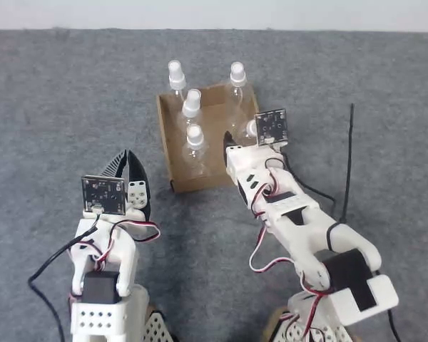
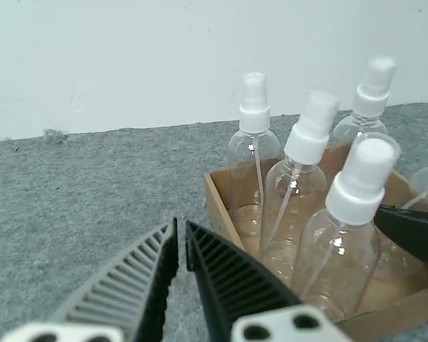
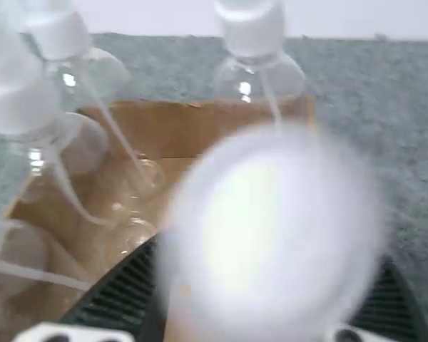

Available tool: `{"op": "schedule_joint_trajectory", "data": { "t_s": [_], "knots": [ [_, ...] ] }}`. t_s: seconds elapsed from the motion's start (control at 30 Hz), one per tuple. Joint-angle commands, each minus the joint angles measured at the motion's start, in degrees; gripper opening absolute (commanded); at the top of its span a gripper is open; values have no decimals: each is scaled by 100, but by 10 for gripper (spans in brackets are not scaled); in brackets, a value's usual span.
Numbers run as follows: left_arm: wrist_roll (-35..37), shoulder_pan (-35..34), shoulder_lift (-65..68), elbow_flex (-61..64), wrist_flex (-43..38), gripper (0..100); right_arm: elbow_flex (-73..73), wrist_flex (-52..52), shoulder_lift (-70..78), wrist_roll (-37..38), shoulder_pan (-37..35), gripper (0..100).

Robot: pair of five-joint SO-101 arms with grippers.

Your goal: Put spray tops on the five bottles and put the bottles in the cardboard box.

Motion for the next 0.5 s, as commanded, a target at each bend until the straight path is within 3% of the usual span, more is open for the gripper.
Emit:
{"op": "schedule_joint_trajectory", "data": {
  "t_s": [0.0,0.33,0.47],
  "knots": [
    [-62,-26,-97,-31,-176,13,-44,4,-127,-18,-4,311],
    [-62,-26,-97,-31,-176,13,-44,-31,-136,0,-4,310],
    [-62,-26,-97,-31,-176,13,-44,-40,-136,343,-4,272]
  ]
}}
